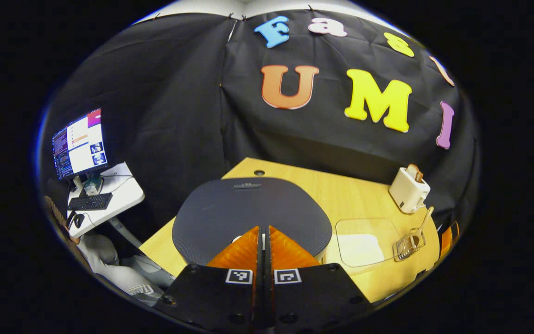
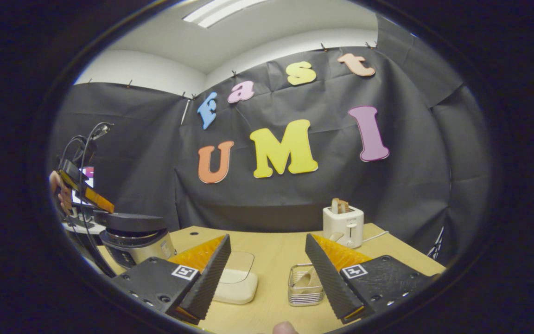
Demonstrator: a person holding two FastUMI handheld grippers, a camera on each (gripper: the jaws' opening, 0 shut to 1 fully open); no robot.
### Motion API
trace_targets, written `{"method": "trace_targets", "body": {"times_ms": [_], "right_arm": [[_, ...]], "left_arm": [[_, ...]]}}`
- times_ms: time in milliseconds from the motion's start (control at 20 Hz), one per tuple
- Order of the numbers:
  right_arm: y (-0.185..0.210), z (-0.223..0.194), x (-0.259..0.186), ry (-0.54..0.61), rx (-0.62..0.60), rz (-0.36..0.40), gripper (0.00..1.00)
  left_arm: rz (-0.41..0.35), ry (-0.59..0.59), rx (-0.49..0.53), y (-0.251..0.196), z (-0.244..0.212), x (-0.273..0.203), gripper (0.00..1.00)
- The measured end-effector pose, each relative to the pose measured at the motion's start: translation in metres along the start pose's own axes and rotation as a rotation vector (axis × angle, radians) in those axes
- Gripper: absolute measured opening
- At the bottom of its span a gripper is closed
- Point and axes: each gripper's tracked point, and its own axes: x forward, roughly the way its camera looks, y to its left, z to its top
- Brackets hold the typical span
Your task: Close the left gripper, press the button to open the rice cooker; take a wooden spoon from the chopstick holder with the right hand, scoop a spoonful of rice and pour it into the rice cooker, then put the wooden spoon back into the chopstick holder.
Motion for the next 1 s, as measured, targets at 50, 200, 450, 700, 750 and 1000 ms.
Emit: {"method": "trace_targets", "body": {"times_ms": [50,200,450,700,750,1000], "right_arm": [[-0.002,0.002,-0.002,-0.003,0.0,-0.005,0.96],[-0.007,0.009,-0.005,-0.019,-0.005,-0.023,0.96],[-0.019,0.016,-0.009,-0.027,-0.025,-0.053,0.96],[-0.035,0.014,-0.011,-0.014,-0.033,-0.088,0.96],[-0.035,0.013,-0.01,-0.008,-0.034,-0.088,0.96],[-0.046,-0.004,-0.009,0.059,-0.059,-0.084,0.96]], "left_arm": [[0.009,-0.04,0.004,0.002,0.014,-0.003,0.03],[-0.049,-0.139,0.066,-0.015,0.041,-0.008,0.14],[0.003,-0.306,0.142,-0.021,0.074,-0.017,0.95],[-0.045,-0.369,0.128,-0.039,0.069,-0.027,1.0],[-0.052,-0.377,0.125,-0.04,0.067,-0.027,0.99],[-0.086,-0.385,0.098,-0.04,0.04,-0.022,0.99]]}}
